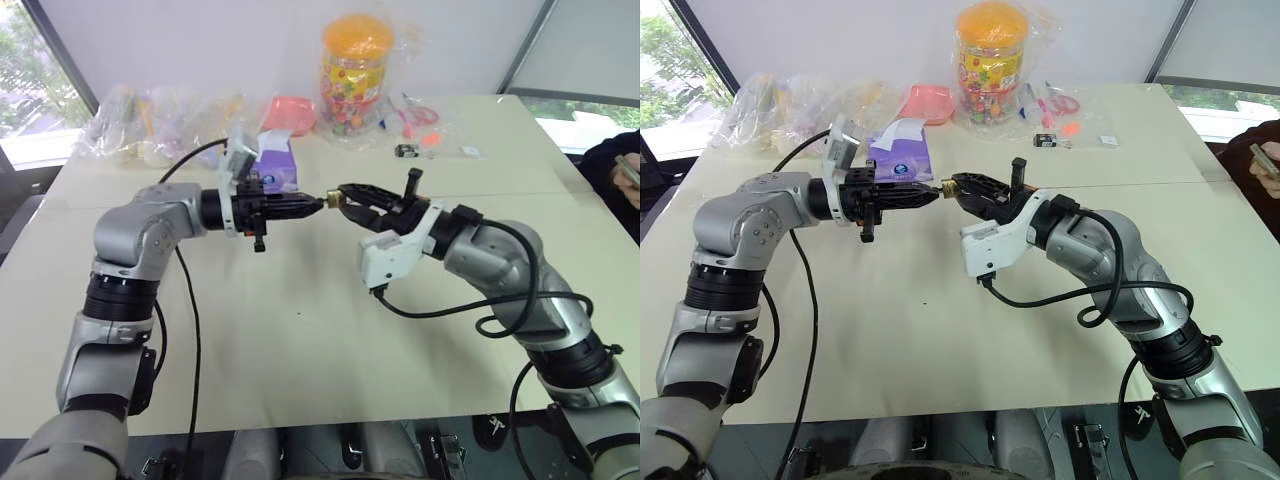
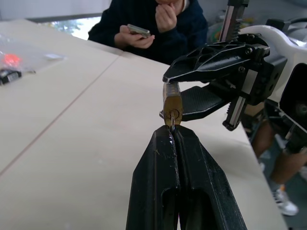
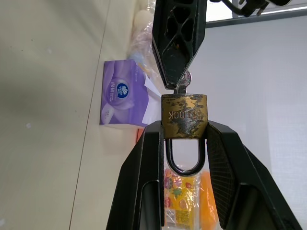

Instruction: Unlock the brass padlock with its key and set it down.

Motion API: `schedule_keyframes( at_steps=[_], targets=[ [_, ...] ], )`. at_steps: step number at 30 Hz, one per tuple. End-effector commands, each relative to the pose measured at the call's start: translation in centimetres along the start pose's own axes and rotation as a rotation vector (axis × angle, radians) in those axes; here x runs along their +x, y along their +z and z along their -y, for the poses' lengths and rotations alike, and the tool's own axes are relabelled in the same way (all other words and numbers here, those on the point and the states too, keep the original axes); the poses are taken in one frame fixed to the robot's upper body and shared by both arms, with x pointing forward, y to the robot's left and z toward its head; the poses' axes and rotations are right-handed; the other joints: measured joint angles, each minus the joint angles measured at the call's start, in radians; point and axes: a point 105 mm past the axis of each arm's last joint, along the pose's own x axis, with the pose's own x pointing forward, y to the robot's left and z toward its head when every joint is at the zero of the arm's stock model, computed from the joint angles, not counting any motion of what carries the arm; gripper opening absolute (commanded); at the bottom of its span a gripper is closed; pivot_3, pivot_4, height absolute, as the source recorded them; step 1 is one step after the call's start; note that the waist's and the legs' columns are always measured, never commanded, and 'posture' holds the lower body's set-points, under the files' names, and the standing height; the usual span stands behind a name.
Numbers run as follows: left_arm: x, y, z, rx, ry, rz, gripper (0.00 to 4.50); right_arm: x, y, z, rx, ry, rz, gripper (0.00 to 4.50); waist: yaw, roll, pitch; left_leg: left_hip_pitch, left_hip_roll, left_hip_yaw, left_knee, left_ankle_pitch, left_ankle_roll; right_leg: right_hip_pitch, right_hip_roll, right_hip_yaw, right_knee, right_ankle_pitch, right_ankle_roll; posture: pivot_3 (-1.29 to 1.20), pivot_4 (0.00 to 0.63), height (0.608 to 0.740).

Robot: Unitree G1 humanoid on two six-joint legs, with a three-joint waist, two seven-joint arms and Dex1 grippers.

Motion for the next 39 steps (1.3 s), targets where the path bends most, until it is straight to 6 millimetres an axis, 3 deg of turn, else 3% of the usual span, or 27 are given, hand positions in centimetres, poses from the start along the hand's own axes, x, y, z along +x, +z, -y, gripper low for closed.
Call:
schedule_keyframes(
  at_steps=[1,12,30,39],
  targets=[
    [0.2,1.3,0.4,0.109,-0.007,0.023,0.02,-0.3,1.0,0.9,-0.019,-0.033,0.033,0.65,0.000,0.000,0.000,0.000,0.000,0.000,0.000,0.000,0.000,0.000,0.000,0.000,0.000,0.000,0.000,0.00,0.150,0.740],
    [0.7,0.8,1.1,0.276,-0.020,0.003,0.02,-0.4,0.9,0.8,-0.008,-0.017,0.034,0.65,0.000,0.000,0.000,0.000,0.000,0.000,0.000,0.000,0.000,0.000,0.000,0.000,0.000,0.000,0.000,0.00,0.150,0.740],
    [0.4,-0.3,1.0,0.296,-0.008,-0.037,0.02,-0.2,0.8,1.6,0.015,-0.034,0.030,0.65,0.000,0.000,0.000,0.000,0.000,0.000,0.000,0.000,0.000,0.000,0.000,0.000,0.000,0.000,0.000,0.00,0.150,0.740],
    [0.5,-0.7,1.1,0.397,-0.012,-0.065,0.02,-0.1,0.9,2.0,0.058,-0.045,0.032,0.65,0.000,0.000,0.000,0.000,0.000,0.001,0.000,0.000,0.000,0.000,0.000,0.000,0.000,0.000,0.000,0.00,0.150,0.740]
  ],
)
